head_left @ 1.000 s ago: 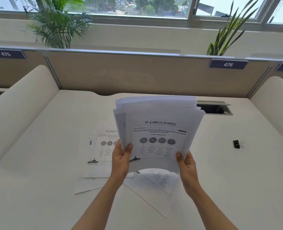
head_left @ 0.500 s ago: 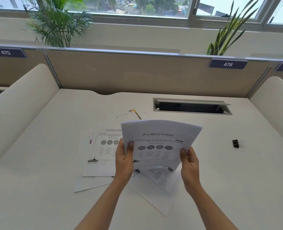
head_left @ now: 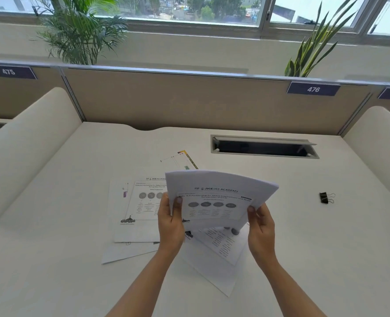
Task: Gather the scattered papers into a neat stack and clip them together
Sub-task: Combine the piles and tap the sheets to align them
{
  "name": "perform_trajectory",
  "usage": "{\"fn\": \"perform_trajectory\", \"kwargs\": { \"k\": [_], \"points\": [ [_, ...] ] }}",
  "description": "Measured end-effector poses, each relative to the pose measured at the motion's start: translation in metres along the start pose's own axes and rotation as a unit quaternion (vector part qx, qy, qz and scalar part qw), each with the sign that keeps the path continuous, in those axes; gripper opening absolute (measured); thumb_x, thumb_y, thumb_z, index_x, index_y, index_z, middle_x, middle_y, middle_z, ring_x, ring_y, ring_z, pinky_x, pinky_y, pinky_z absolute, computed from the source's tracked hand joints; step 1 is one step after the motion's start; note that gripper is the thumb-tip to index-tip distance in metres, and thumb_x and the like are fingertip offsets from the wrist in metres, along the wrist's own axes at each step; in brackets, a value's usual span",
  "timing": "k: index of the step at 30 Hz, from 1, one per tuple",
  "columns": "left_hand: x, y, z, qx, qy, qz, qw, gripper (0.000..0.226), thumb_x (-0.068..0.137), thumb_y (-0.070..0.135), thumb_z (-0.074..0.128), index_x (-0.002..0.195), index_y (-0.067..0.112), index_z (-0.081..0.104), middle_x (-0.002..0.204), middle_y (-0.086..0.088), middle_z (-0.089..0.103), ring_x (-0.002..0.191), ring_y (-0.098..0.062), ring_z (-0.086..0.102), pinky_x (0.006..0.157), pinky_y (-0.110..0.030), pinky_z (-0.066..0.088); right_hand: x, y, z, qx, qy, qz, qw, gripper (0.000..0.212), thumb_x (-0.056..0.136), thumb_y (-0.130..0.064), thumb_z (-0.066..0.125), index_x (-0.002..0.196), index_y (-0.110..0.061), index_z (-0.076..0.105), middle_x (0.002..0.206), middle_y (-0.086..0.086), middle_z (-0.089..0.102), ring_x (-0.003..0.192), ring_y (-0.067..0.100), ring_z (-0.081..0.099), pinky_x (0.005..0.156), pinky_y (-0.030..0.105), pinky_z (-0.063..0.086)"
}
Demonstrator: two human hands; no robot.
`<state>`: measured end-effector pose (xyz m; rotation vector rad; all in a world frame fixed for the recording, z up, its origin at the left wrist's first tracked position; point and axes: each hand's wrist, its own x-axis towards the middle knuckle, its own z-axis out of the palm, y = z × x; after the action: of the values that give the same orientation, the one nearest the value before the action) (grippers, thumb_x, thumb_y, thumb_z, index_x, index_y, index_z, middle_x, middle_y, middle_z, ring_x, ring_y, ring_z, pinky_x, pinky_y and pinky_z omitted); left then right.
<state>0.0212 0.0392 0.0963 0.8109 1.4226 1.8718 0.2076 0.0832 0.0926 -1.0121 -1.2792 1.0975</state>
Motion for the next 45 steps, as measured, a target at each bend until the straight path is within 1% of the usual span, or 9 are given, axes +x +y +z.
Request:
{"fn": "perform_trajectory", "kwargs": {
  "k": [6,13,17,20,26,29,35,39,45],
  "points": [
    [-0.010,-0.023,-0.006,0.028,-0.033,-0.036,0.998,0.020,0.098,0.024,0.047,0.114,0.026,0.058,0.104,0.011,0.070,0.097,-0.009,0.066,0.074,-0.022,0.056,-0.012,0.023,-0.010,-0.050,-0.003,0.055,0.997,0.026,0.100,-0.014,0.045,0.108,-0.031,0.063,0.101,-0.017,0.070,0.095,0.003,0.063,0.072,0.010,0.049],
    [-0.009,-0.027,-0.009,0.096,-0.044,-0.021,0.994,0.019,0.097,0.015,0.050,0.101,0.030,0.061,0.093,0.007,0.067,0.084,-0.001,0.062,0.068,-0.012,0.049,-0.014,0.031,-0.024,-0.101,0.019,0.043,0.994,0.036,0.094,-0.007,0.053,0.089,-0.039,0.069,0.086,-0.019,0.069,0.077,-0.006,0.061,0.067,0.015,0.047],
    [-0.004,-0.024,-0.009,0.150,-0.059,-0.004,0.987,0.027,0.091,0.001,0.050,0.088,0.028,0.054,0.082,0.010,0.062,0.074,0.013,0.060,0.066,-0.005,0.046,-0.010,0.021,-0.031,-0.058,-0.026,-0.052,0.997,0.026,0.072,-0.010,0.065,0.096,-0.002,0.064,0.090,-0.005,0.069,0.082,0.008,0.064,0.070,0.016,0.051],
    [-0.001,-0.032,-0.017,0.193,-0.099,-0.039,0.975,0.034,0.086,-0.015,0.055,0.079,0.018,0.053,0.071,0.016,0.062,0.067,0.015,0.060,0.063,-0.003,0.044,-0.006,0.020,-0.037,-0.043,-0.021,-0.022,0.999,0.028,0.067,-0.002,0.062,0.094,0.001,0.063,0.086,-0.006,0.070,0.078,0.009,0.065,0.068,0.017,0.052],
    [0.006,-0.037,-0.006,0.274,-0.125,-0.059,0.952,0.012,0.093,0.023,0.054,0.083,0.018,0.056,0.072,0.007,0.060,0.064,-0.017,0.055,0.056,-0.028,0.044,-0.010,0.037,-0.047,-0.092,0.044,0.134,0.986,0.013,0.089,-0.016,0.060,0.088,-0.027,0.066,0.088,-0.010,0.069,0.081,0.010,0.062,0.066,0.024,0.048],
    [0.003,-0.044,-0.007,0.282,-0.156,-0.104,0.941,0.018,0.093,0.035,0.056,0.109,0.026,0.056,0.096,0.007,0.065,0.077,-0.015,0.068,0.067,-0.034,0.056,-0.009,0.055,-0.053,-0.125,0.062,0.169,0.976,0.020,0.095,-0.010,0.050,0.086,-0.022,0.064,0.086,0.003,0.070,0.078,0.019,0.060,0.063,0.026,0.045],
    [-0.005,-0.059,-0.012,0.326,-0.132,-0.109,0.930,0.030,0.100,0.033,0.042,0.122,0.020,0.058,0.114,0.001,0.064,0.103,-0.015,0.058,0.089,-0.032,0.048,-0.008,0.070,-0.073,-0.149,0.124,0.224,0.955,0.020,0.095,-0.009,0.051,0.107,-0.016,0.065,0.099,0.009,0.071,0.086,0.025,0.063,0.076,0.033,0.046],
    [-0.011,-0.075,-0.016,0.436,-0.161,-0.095,0.880,0.037,0.099,0.032,0.044,0.132,0.018,0.050,0.126,-0.004,0.055,0.118,-0.024,0.046,0.097,-0.032,0.039,-0.008,0.073,-0.086,-0.171,0.163,0.234,0.943,0.025,0.094,-0.010,0.052,0.116,-0.013,0.062,0.100,0.009,0.069,0.089,0.027,0.062,0.079,0.033,0.045],
    [-0.024,-0.088,-0.003,0.597,-0.187,-0.067,0.777,0.080,0.083,0.057,0.053,0.145,0.013,0.027,0.137,-0.005,0.037,0.117,-0.025,0.035,0.097,-0.029,0.037,-0.007,0.069,-0.104,-0.178,0.214,0.251,0.927,0.029,0.093,-0.010,0.052,0.121,-0.011,0.061,0.098,0.006,0.065,0.091,0.026,0.060,0.086,0.037,0.046]
  ]
}}
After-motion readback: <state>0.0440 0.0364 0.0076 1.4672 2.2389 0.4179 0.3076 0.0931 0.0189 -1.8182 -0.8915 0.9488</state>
